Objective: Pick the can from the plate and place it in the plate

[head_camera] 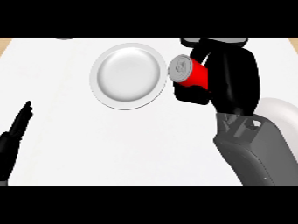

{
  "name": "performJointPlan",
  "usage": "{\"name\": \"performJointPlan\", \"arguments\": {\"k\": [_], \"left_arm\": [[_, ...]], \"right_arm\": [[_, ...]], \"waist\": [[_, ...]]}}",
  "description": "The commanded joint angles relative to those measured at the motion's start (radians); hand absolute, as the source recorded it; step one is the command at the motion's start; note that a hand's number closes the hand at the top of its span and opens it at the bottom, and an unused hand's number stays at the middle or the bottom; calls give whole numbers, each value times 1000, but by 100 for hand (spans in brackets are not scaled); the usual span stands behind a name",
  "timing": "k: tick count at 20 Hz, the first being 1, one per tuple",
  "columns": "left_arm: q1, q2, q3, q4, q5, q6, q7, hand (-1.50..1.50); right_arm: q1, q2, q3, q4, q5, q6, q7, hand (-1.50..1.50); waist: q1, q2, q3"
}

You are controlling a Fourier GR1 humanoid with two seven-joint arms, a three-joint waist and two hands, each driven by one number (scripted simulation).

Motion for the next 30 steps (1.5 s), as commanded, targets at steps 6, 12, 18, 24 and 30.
{"name": "performJointPlan", "arguments": {"k": [6, 12, 18, 24, 30], "left_arm": [[14, -42, -8, 11, -28, 2, -31, 0], [-19, -18, 4, -3, -22, -29, -17, 0], [-79, -34, -1, 49, -36, -33, -17, 0], [-53, -56, -38, 18, -48, -46, -35, 0], [-98, -55, -41, 20, -58, -48, 1, 0]], "right_arm": [[-294, 137, 77, 335, -63, -144, 116, 150], [-455, 138, -50, 744, -187, -285, -11, 150], [-554, 139, 67, 967, -375, -352, -8, 150], [-579, 139, 67, 1154, -501, -411, -151, 150], [-561, 139, 45, 1247, -624, -575, -114, -150]], "waist": [[20, 5, 0], [46, 16, 0], [67, 20, -1], [105, 32, -1], [116, 35, 0]]}}
